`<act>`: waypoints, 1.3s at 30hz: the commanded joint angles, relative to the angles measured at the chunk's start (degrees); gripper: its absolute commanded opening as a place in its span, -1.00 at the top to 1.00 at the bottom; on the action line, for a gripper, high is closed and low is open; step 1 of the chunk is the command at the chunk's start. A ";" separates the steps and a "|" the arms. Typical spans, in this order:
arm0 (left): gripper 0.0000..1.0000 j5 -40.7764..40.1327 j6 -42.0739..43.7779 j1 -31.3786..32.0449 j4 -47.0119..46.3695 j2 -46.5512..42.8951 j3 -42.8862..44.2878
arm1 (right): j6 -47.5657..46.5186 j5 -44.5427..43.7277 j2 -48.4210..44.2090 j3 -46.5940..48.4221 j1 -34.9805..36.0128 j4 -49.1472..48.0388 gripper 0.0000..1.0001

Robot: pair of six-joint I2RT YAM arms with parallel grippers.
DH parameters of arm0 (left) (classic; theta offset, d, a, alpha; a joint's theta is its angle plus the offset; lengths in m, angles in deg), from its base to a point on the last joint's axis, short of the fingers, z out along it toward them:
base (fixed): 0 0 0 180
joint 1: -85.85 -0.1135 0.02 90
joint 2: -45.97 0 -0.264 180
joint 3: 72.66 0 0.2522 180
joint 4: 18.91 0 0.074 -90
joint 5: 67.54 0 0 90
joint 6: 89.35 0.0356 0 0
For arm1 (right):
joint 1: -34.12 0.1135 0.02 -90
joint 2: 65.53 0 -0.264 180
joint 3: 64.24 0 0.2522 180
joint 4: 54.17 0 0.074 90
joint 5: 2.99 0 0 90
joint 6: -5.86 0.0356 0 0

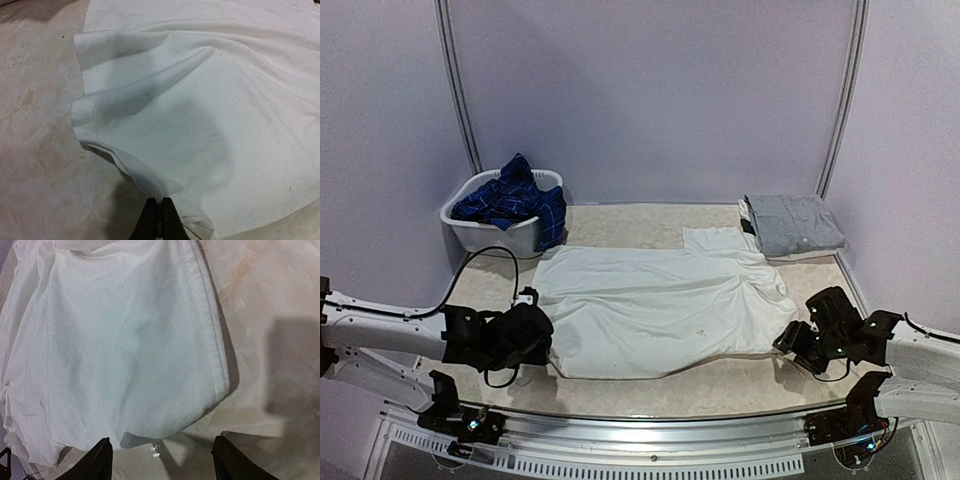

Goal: Fold and stack the mixed laundry pile
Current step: Fold the flattened T-shirt at the center of the board.

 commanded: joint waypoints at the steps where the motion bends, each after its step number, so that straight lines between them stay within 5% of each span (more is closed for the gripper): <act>1: 1.00 -0.98 -0.14 -0.76 2.11 -3.16 -1.39 | 2.20 -3.29 2.01 -1.17 0.44 -7.15 -0.34; 5: 1.00 -1.94 -1.14 -0.76 3.46 -5.21 -2.19 | 2.30 -6.02 3.06 -1.93 0.43 -8.76 -0.08; 9: 1.00 -3.33 -1.99 -0.84 6.41 -6.31 -1.57 | 1.77 -5.66 3.68 -2.50 0.42 -9.56 0.45; 15: 1.00 -5.13 -2.83 -0.85 10.09 -10.33 -1.67 | -0.18 -7.15 2.39 -1.67 0.38 -5.69 0.98; 24: 1.00 -7.63 -3.28 -0.85 19.54 -18.05 0.33 | -1.84 -10.28 -9.03 3.11 0.37 10.99 0.99; 31: 1.00 -6.84 -3.63 -0.85 21.24 -21.22 -0.55 | -2.07 -6.79 -16.92 2.38 0.43 14.17 0.99; 39: 1.00 -11.13 -1.54 -1.44 21.94 -18.40 2.96 | -2.96 -8.02 -14.26 5.20 0.42 11.17 0.99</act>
